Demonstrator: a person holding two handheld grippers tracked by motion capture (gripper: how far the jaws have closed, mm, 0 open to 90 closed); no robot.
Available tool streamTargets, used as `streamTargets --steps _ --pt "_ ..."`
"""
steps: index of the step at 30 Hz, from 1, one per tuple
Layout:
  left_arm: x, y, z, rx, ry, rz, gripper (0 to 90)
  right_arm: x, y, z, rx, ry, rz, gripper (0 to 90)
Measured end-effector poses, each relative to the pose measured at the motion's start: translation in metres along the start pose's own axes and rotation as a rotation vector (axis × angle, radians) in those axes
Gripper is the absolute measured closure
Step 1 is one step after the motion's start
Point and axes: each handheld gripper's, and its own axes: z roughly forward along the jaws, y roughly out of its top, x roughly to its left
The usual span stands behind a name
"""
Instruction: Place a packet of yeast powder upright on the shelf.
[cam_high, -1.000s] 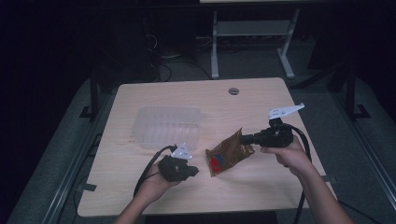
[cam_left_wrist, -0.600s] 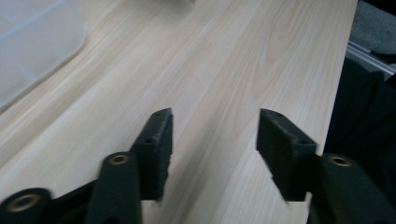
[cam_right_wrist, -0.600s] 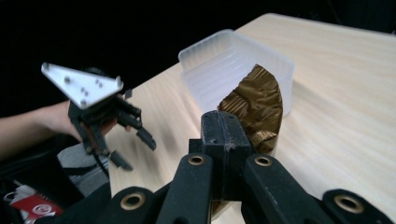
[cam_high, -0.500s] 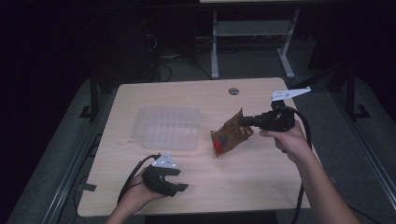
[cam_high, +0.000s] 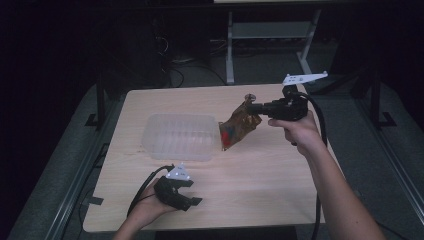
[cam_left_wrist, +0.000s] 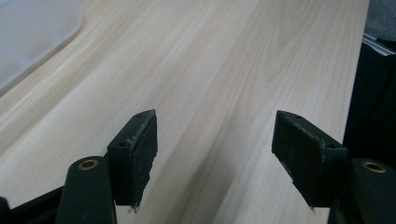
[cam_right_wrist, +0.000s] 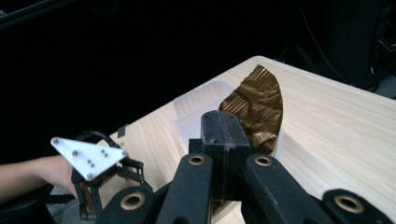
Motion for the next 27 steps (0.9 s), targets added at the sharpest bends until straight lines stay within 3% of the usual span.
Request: streamTargets --steps 1,3,11,27 --pt "-0.001 0.0 0.001 -0.016 0.0 -0.016 30.7 0.0 0.002 0.003 -0.006 0.005 0.002 90.0" --pt "0.0 0.0 0.0 -0.008 0.002 -0.003 30.7 0.001 0.006 0.007 -0.007 0.004 0.001 90.0" --pt "-0.002 0.0 0.001 -0.025 -0.005 -0.024 30.7 0.005 0.022 0.029 -0.019 0.021 0.002 90.0" --pt "-0.004 0.0 0.002 -0.026 -0.03 -0.008 30.7 0.014 0.043 0.093 -0.009 0.06 0.006 90.0"
